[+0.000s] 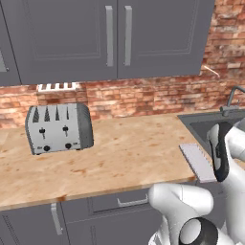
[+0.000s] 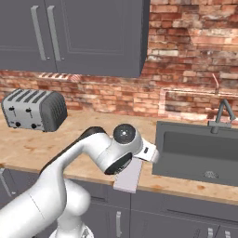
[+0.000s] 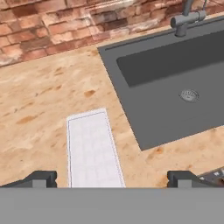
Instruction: The ice cube tray has been filled with water. Take the tray and place it in the freezer to make ice. Close the freezer door after placing the tray.
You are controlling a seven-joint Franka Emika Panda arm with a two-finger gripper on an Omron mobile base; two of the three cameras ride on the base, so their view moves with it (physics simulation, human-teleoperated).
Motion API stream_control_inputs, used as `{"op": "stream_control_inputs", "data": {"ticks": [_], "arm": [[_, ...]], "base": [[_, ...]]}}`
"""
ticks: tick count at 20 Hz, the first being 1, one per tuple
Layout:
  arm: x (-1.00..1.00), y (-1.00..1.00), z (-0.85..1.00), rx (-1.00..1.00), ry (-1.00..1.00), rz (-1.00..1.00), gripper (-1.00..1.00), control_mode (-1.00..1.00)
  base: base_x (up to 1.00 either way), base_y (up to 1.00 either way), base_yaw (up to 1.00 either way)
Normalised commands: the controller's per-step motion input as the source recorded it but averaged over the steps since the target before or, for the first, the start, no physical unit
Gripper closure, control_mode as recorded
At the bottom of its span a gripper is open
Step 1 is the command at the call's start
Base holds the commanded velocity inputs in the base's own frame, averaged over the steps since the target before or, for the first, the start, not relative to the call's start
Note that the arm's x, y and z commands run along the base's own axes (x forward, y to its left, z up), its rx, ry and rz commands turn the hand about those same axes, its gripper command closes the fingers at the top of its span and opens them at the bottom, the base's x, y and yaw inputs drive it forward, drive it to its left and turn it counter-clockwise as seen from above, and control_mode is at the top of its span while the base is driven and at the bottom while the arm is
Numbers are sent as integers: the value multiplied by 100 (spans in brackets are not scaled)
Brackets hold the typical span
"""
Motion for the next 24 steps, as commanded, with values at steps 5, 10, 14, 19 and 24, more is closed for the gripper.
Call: {"op": "stream_control_inputs", "data": {"ticks": [5,10,14,19,24], "arm": [[-34,0,17,14,-3,-20,-100,-100],[-35,0,5,21,-13,-19,-100,-100],[-47,0,0,27,-15,-18,-100,-100],[-45,0,0,29,-5,-20,-100,-100],[-38,0,0,35,3,-20,-100,-100]], "base": [[0,0,0],[0,0,0],[0,0,0],[0,0,0],[0,0,0]]}}
